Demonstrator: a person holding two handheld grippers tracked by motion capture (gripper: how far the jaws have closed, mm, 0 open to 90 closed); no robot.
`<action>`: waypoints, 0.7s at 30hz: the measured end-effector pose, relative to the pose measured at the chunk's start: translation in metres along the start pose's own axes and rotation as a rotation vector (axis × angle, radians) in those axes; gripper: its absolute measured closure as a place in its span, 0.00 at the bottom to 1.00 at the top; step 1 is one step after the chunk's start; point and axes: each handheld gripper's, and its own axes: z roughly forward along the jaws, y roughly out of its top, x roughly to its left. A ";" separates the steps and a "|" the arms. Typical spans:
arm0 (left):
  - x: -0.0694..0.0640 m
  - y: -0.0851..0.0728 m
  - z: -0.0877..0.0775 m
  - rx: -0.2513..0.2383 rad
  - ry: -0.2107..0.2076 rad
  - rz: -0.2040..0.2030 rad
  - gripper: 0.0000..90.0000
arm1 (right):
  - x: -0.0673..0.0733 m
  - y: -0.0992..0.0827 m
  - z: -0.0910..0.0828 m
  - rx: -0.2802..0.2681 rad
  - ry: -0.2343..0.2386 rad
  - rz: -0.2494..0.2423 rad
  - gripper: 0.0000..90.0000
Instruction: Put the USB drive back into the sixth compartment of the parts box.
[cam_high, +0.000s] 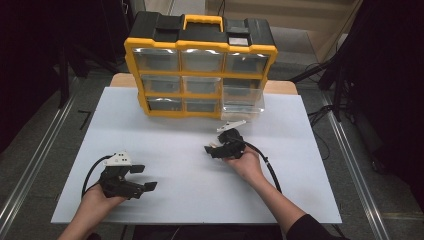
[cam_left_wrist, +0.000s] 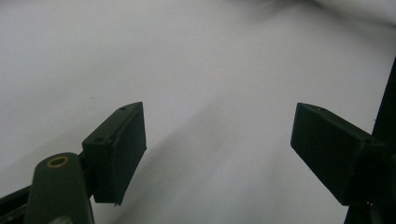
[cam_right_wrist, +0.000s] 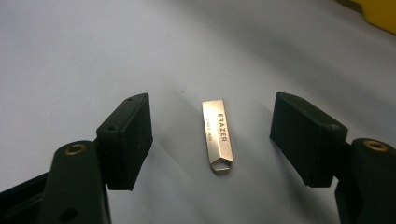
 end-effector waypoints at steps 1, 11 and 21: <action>0.000 0.000 0.000 -0.001 0.000 -0.001 0.21 | 0.000 0.000 0.000 -0.005 -0.009 -0.010 0.33; -0.001 0.000 0.000 0.001 -0.001 0.003 0.21 | 0.000 -0.006 -0.001 -0.034 -0.070 -0.048 0.50; -0.001 0.000 0.001 -0.002 -0.004 0.002 0.21 | -0.001 -0.011 -0.002 -0.067 -0.087 -0.053 0.73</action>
